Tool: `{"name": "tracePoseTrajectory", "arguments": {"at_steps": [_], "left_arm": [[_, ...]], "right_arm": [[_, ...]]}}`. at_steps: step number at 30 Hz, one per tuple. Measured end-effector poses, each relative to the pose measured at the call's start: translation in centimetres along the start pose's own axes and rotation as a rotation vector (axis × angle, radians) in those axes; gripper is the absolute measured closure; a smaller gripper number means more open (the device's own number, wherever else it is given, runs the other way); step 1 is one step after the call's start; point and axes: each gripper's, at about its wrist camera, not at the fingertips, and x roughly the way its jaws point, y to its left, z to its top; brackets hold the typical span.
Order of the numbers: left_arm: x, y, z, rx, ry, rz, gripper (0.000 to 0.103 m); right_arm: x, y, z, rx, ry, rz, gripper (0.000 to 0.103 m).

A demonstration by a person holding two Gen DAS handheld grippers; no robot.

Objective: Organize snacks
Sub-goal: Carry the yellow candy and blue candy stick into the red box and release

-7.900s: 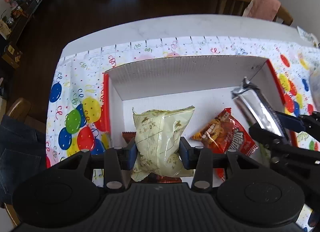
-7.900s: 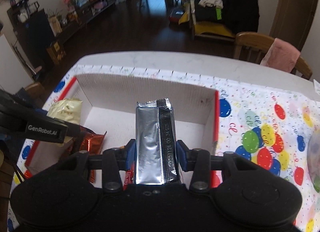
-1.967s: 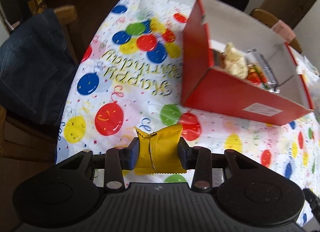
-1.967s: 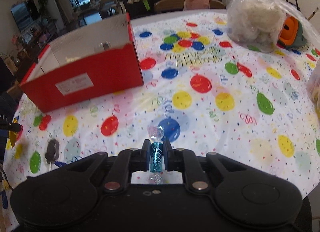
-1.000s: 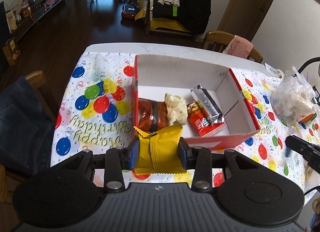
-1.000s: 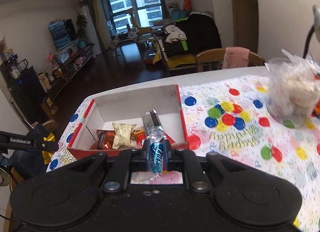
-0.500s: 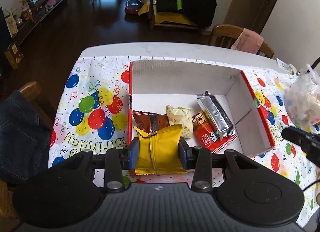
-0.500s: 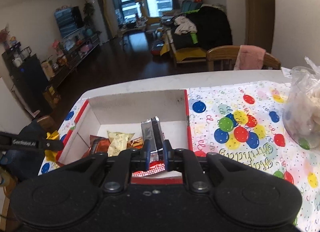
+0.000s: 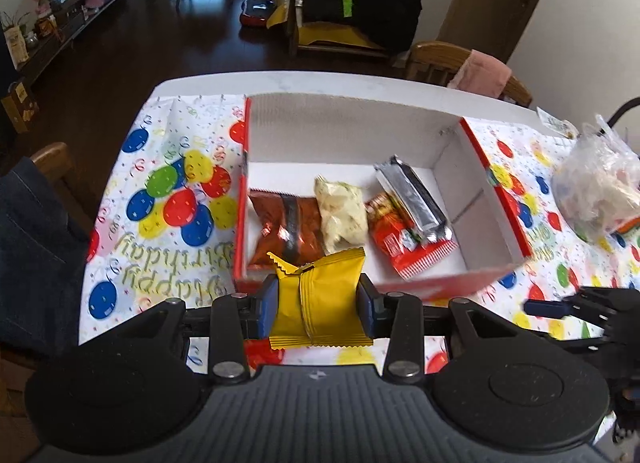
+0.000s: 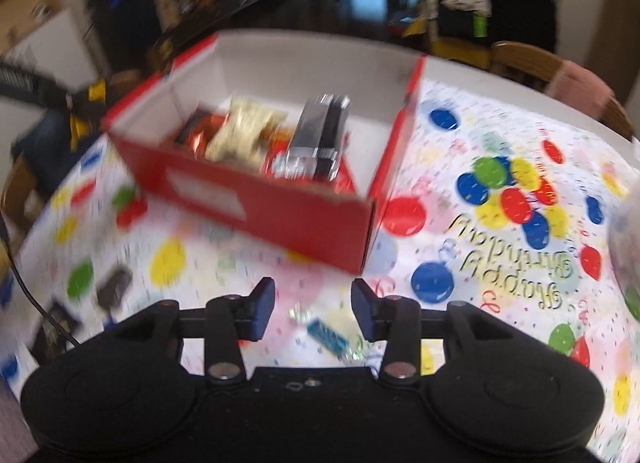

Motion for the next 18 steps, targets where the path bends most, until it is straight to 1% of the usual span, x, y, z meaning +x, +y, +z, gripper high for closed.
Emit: {"name": "tracePoseTrajectory", "arguments": {"at_steps": [2, 4, 8, 12, 16, 18], "left_arm": [[-0.1, -0.2, -0.6, 0.007, 0.006, -0.006, 0.064], [-0.1, -0.2, -1.1, -0.002, 0.014, -0.015, 0.064], [0.1, -0.1, -1.8, -0.021, 0.031, -0.024, 0.064], [0.4, 0.0, -2.2, -0.027, 0.044, -0.021, 0.064], [0.5, 0.2, -2.4, -0.040, 0.051, -0.013, 0.064], [0.6, 0.2, -2.5, -0.045, 0.053, -0.009, 0.064]], "right_arm": [[1.1, 0.2, -0.3, -0.058, 0.046, 0.021, 0.062], [2.2, 0.3, -0.5, -0.119, 0.087, 0.014, 0.062], [3.5, 0.1, -0.9, -0.190, 0.140, 0.025, 0.064], [4.5, 0.0, -1.2, -0.229, 0.165, 0.030, 0.067], [5.1, -0.5, -1.0, -0.217, 0.179, 0.047, 0.068], [5.3, -0.7, -1.0, -0.219, 0.184, 0.054, 0.074]]}}
